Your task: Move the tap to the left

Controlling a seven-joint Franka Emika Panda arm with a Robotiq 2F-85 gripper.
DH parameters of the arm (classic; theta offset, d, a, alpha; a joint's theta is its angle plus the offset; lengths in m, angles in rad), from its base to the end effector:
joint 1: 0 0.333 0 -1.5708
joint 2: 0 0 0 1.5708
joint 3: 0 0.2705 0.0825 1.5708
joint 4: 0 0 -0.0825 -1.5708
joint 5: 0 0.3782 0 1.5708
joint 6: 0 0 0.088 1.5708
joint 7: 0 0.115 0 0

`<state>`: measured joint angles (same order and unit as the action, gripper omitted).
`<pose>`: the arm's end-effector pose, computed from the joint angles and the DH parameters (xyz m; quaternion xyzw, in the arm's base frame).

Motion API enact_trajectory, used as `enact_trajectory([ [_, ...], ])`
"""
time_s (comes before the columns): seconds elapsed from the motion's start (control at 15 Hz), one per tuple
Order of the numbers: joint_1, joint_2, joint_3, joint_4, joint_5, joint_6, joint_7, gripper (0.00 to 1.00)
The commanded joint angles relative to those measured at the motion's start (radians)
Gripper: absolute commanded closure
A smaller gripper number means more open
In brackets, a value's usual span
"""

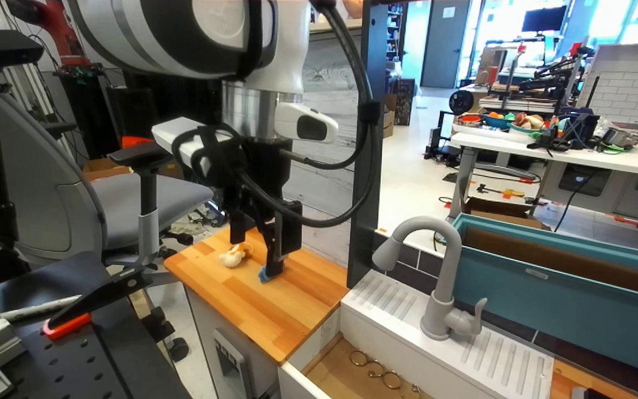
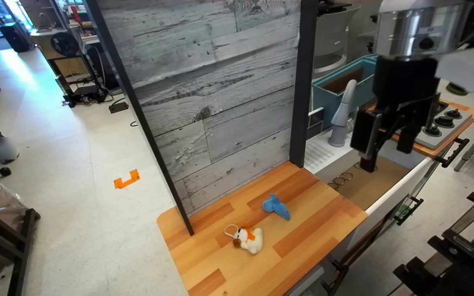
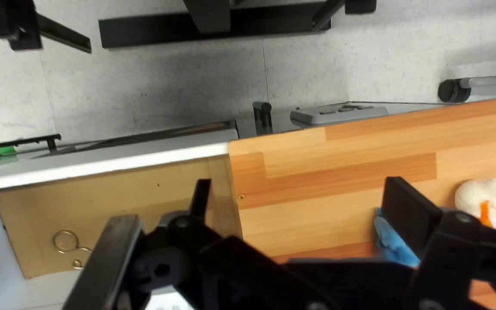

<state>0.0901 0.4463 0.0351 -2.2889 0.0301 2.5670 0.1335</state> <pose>0.4800 0.0620 0.0986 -0.9962 0.0185 0.0852 0.0038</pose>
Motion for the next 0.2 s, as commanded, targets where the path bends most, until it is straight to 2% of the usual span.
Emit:
enact_trajectory([
  [0.0, -0.005, -0.020, -0.004, -0.009, -0.001, -0.014, -0.001, 0.00],
  [0.13, -0.004, -0.017, -0.003, -0.006, -0.001, -0.013, -0.001, 0.00],
])
